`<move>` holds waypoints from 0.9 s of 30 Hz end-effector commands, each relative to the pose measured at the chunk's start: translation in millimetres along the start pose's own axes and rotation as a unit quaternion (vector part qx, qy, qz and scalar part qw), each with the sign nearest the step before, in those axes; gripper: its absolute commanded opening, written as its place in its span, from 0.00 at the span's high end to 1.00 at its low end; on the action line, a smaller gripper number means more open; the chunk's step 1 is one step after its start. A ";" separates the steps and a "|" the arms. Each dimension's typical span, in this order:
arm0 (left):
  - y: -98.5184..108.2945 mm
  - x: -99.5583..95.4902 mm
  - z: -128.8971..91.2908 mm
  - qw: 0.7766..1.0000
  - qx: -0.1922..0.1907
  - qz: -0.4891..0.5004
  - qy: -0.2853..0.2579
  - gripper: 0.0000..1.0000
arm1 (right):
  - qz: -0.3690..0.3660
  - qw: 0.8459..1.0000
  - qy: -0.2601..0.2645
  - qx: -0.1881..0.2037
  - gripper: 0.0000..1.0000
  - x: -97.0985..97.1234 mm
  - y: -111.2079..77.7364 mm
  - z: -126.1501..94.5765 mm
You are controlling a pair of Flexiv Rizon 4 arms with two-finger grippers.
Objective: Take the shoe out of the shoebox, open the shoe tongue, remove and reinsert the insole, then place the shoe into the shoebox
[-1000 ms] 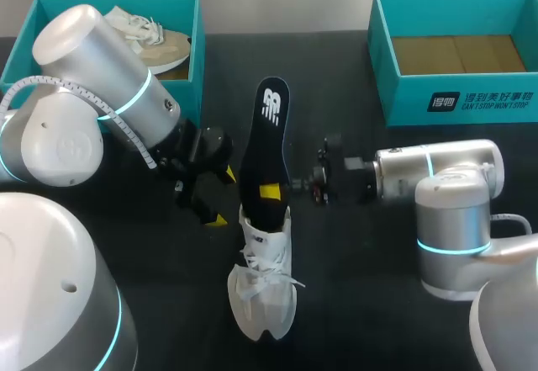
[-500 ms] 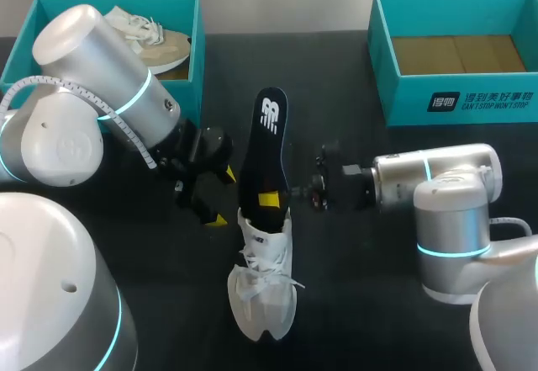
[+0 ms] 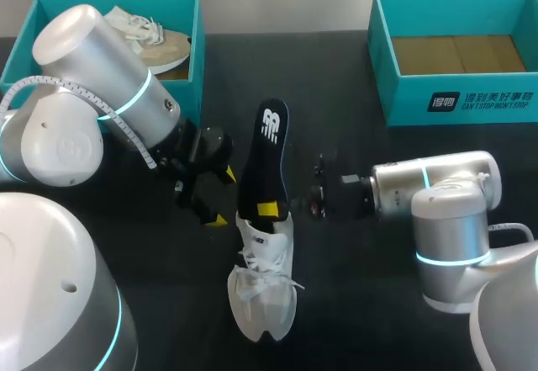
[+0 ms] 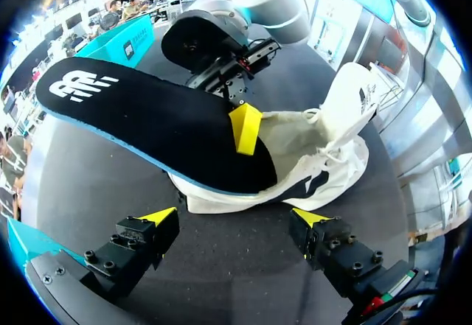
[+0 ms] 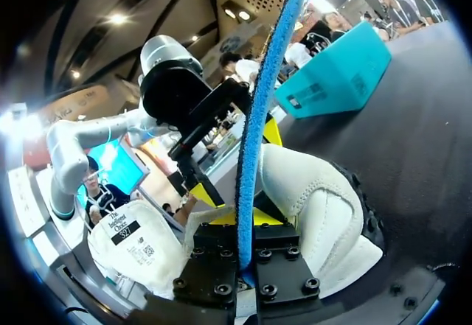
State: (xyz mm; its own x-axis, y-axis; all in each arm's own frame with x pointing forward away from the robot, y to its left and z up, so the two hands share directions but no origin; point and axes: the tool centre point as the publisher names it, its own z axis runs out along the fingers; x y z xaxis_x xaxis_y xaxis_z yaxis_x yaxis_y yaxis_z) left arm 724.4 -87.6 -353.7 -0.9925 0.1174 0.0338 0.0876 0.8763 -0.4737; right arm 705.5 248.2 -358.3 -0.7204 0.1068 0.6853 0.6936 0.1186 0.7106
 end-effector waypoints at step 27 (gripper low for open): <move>0.6 -0.1 0.9 1.000 0.000 0.000 0.000 0.00 | -0.004 1.000 -0.006 0.028 1.00 13.4 -18.2 5.4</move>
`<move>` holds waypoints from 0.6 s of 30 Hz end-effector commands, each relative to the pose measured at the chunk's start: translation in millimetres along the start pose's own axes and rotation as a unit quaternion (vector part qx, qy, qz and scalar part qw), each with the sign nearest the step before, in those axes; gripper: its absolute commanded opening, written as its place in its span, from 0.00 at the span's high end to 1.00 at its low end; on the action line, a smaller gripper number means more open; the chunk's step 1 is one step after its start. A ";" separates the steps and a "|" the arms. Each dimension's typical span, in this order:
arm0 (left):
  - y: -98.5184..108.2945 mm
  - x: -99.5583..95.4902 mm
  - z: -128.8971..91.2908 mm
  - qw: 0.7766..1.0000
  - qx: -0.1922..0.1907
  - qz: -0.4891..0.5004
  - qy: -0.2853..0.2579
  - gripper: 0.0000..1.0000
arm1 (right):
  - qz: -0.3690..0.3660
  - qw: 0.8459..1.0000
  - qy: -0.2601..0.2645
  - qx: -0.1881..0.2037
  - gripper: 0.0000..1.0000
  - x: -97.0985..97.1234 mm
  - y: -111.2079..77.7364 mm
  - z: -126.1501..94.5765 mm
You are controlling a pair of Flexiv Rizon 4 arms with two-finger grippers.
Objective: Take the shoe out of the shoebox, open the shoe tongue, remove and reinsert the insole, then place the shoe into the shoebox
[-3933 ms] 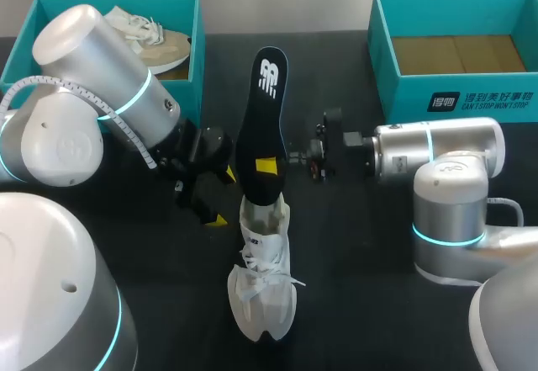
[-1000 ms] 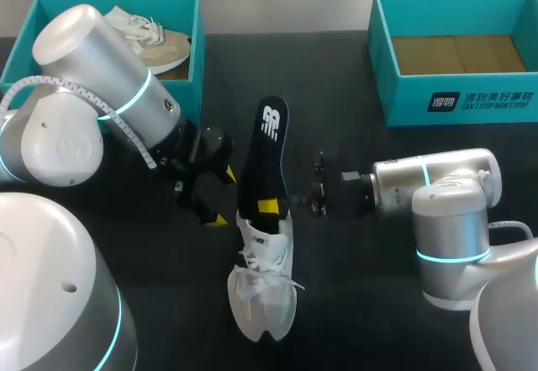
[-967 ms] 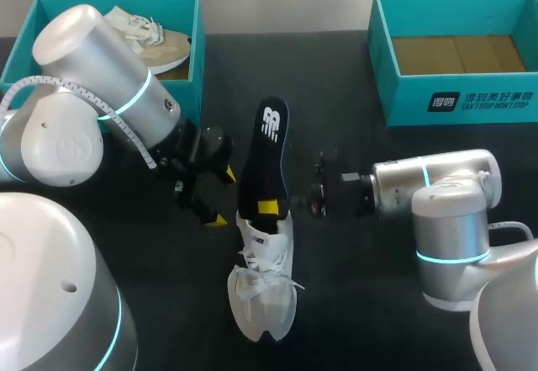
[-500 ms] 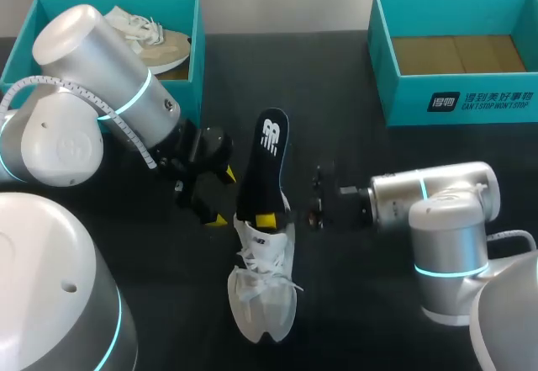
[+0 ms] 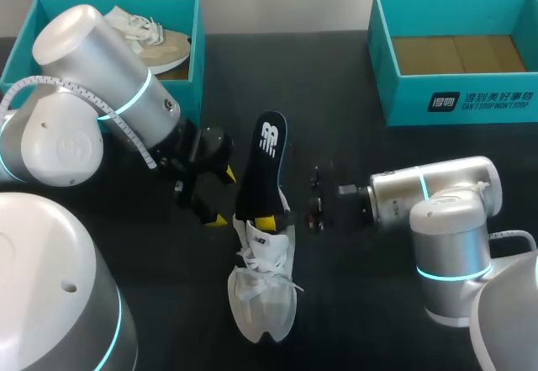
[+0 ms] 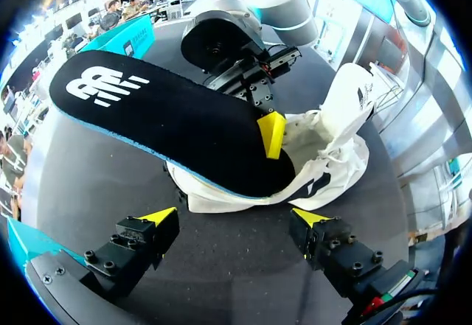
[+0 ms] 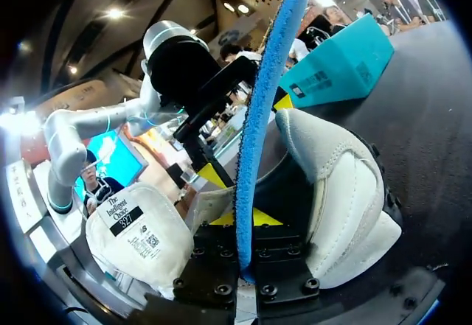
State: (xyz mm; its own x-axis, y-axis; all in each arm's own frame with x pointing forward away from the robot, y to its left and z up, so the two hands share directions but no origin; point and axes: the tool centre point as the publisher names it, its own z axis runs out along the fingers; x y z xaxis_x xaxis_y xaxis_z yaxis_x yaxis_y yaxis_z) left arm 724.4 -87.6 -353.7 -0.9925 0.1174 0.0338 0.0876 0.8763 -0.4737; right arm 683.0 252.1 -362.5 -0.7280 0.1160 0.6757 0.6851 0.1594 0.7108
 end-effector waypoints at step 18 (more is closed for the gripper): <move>0.6 -0.1 0.9 1.000 0.000 0.000 0.000 0.00 | -0.013 1.000 -0.002 0.008 0.73 -0.3 8.9 -1.2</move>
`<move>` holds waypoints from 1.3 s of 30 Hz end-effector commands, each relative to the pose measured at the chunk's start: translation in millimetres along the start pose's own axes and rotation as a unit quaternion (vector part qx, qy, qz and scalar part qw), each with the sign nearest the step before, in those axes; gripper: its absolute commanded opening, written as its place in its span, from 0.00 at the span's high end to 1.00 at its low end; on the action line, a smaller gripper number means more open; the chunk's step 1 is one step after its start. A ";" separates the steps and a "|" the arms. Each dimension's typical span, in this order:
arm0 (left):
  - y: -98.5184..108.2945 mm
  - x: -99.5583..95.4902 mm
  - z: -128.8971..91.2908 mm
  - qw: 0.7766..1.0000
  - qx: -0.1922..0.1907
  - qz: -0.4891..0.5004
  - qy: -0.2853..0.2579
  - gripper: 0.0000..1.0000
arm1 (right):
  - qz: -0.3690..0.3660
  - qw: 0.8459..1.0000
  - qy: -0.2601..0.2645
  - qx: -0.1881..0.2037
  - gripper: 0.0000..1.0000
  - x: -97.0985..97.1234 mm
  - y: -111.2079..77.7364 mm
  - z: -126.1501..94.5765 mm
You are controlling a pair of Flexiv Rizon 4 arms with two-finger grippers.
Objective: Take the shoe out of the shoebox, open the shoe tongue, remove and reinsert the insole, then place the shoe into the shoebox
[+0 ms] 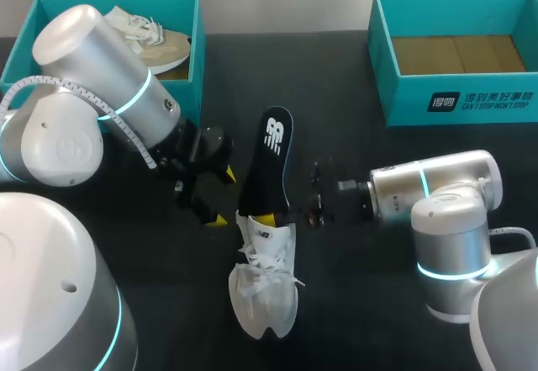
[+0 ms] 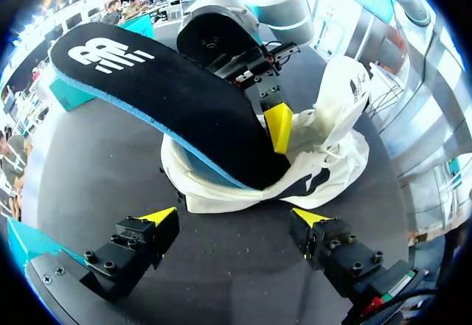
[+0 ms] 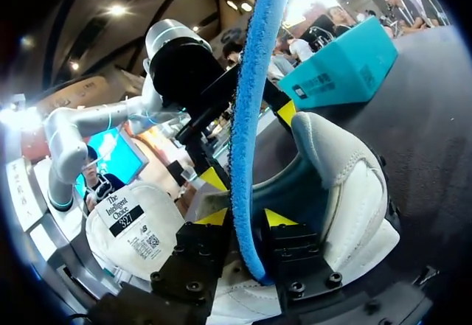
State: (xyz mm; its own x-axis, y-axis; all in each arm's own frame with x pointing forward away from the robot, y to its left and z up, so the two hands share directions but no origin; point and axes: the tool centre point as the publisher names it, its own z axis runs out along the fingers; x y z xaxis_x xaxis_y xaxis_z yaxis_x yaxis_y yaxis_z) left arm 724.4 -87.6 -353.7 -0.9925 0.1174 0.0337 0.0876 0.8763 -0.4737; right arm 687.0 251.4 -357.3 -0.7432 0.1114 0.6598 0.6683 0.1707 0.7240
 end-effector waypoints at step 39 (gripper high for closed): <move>0.6 -0.1 0.9 1.000 0.000 0.000 0.000 0.00 | -0.021 1.000 -0.008 0.002 1.00 -8.9 25.3 -2.2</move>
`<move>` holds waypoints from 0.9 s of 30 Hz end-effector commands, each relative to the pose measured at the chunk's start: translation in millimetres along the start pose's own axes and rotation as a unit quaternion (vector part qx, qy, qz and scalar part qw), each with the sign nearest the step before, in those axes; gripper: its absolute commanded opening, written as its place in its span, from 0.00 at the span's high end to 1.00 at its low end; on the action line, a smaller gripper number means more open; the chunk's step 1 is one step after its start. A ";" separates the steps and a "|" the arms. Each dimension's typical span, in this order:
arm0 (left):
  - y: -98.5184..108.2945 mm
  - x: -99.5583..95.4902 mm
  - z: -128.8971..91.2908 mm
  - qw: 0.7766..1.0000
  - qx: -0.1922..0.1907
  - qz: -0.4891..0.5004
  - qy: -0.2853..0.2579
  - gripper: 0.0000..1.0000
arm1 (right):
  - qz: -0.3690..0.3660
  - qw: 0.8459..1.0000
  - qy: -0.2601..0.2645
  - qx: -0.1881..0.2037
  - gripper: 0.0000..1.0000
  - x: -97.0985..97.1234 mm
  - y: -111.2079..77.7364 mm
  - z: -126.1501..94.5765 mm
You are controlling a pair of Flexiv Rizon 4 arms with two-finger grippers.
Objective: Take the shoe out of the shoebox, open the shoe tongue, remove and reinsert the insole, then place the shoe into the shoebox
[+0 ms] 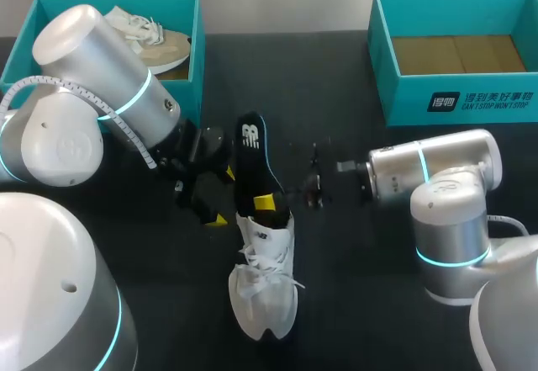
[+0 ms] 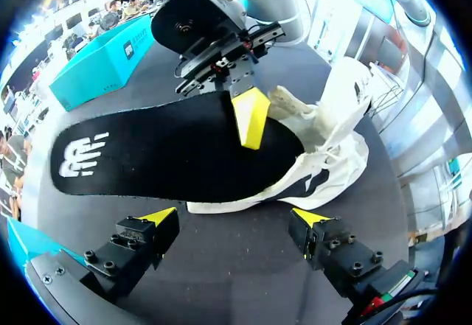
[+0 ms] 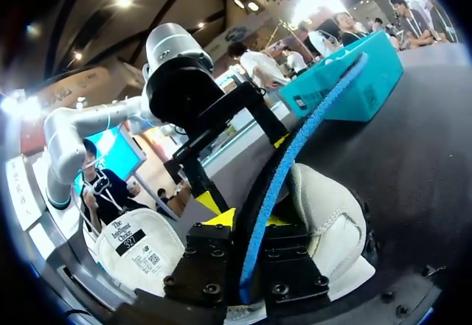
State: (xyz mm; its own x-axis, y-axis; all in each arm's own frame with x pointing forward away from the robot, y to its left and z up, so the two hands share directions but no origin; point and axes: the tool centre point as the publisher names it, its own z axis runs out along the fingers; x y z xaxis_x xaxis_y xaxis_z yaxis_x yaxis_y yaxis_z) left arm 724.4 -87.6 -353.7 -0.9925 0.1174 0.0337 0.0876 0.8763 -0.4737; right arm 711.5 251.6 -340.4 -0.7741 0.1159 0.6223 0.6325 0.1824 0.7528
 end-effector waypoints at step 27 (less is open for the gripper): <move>0.6 -0.1 0.9 1.000 0.000 0.000 0.000 0.00 | -0.021 0.999 0.001 -0.041 1.00 9.7 -38.3 7.2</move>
State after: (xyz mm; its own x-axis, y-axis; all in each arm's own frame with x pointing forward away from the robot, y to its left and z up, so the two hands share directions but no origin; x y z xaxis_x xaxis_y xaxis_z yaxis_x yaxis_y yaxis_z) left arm 724.4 -87.6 -353.7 -0.9925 0.1174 0.0337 0.0876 0.8763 -0.4737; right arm 684.9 250.4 -362.0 -0.8004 0.1032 0.5905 0.5989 0.0947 0.7952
